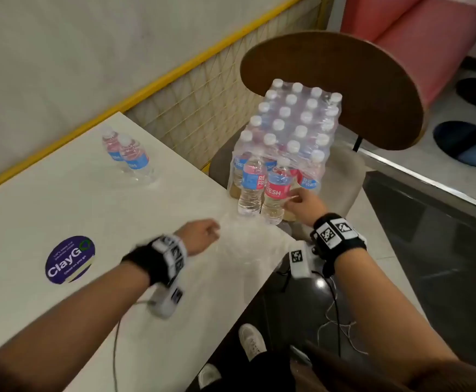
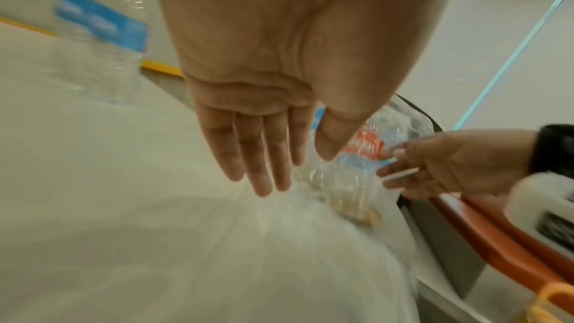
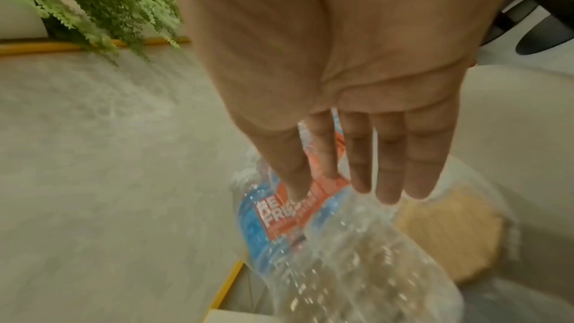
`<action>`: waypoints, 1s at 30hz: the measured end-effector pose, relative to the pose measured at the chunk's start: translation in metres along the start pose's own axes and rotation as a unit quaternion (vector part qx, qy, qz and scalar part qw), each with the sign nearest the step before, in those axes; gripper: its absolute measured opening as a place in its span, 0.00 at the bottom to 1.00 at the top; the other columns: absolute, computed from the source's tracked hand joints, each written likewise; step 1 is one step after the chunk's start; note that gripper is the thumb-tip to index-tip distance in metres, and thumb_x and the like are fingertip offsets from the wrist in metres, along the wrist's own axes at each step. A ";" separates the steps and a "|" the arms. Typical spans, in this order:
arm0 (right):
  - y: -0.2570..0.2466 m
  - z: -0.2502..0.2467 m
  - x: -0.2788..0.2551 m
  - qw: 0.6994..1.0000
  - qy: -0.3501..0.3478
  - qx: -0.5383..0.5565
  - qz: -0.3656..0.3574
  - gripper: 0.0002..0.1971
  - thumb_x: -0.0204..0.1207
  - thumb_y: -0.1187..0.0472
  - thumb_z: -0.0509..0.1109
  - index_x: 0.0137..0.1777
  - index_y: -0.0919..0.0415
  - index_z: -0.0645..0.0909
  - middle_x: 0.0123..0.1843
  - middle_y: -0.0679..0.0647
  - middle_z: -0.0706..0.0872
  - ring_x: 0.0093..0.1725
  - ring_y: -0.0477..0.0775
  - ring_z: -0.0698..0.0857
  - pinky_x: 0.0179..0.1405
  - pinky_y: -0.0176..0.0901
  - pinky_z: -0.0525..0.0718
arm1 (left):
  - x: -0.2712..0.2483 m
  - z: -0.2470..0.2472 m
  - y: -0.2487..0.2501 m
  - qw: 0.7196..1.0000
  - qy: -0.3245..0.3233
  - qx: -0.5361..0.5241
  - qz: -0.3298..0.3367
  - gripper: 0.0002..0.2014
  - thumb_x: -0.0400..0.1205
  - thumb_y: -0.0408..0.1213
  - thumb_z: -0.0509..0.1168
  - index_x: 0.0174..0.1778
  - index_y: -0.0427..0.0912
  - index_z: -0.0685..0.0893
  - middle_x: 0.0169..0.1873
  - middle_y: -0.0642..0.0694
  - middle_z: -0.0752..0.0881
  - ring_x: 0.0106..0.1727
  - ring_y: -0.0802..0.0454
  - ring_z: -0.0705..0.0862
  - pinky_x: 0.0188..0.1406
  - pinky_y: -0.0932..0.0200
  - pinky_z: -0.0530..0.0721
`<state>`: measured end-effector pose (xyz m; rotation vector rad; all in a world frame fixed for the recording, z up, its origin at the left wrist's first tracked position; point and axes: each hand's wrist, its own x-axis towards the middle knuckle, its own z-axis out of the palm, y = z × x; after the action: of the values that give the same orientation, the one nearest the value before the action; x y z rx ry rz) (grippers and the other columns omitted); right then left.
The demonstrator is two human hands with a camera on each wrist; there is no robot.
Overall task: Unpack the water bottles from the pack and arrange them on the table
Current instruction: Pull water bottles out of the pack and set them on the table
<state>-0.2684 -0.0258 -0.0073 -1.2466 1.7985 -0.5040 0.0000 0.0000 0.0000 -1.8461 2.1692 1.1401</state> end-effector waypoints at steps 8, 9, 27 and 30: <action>-0.020 -0.005 0.021 0.989 0.022 0.146 -0.008 0.24 0.75 0.64 0.72 0.71 0.62 0.72 0.53 0.53 0.81 0.52 0.51 0.80 0.41 0.36 0.80 | 0.104 -0.040 0.084 0.985 0.095 -0.139 0.022 0.25 0.81 0.39 0.66 0.75 0.42 0.70 0.70 0.43 0.78 0.69 0.45 0.79 0.64 0.59 0.74; -0.020 -0.002 0.023 0.986 0.022 0.163 -0.005 0.25 0.75 0.64 0.72 0.72 0.63 0.70 0.54 0.54 0.81 0.53 0.52 0.80 0.40 0.35 0.80 | 0.112 -0.038 0.087 0.987 0.093 -0.129 0.026 0.27 0.80 0.40 0.67 0.75 0.43 0.69 0.70 0.43 0.78 0.68 0.44 0.79 0.65 0.57 0.76; -0.048 0.039 -0.034 0.965 -0.153 -0.007 -0.214 0.32 0.62 0.64 0.83 0.66 0.54 0.75 0.53 0.41 0.80 0.49 0.36 0.80 0.45 0.20 0.77 | 0.025 -0.030 0.007 0.966 0.118 -0.227 0.041 0.34 0.71 0.46 0.77 0.71 0.50 0.68 0.61 0.49 0.82 0.60 0.48 0.83 0.65 0.51 0.80; -0.064 0.082 -0.059 0.937 -0.248 -0.031 -0.246 0.31 0.62 0.63 0.83 0.63 0.48 0.75 0.57 0.42 0.82 0.56 0.47 0.81 0.53 0.29 0.78 | -0.028 -0.029 -0.039 0.950 0.151 -0.272 0.006 0.36 0.68 0.46 0.78 0.71 0.57 0.70 0.60 0.53 0.82 0.62 0.52 0.81 0.68 0.54 0.77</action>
<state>-0.1579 0.0115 0.0194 -1.7007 1.0835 -0.3588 0.0536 0.0060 0.0162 -2.3603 2.1625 1.6945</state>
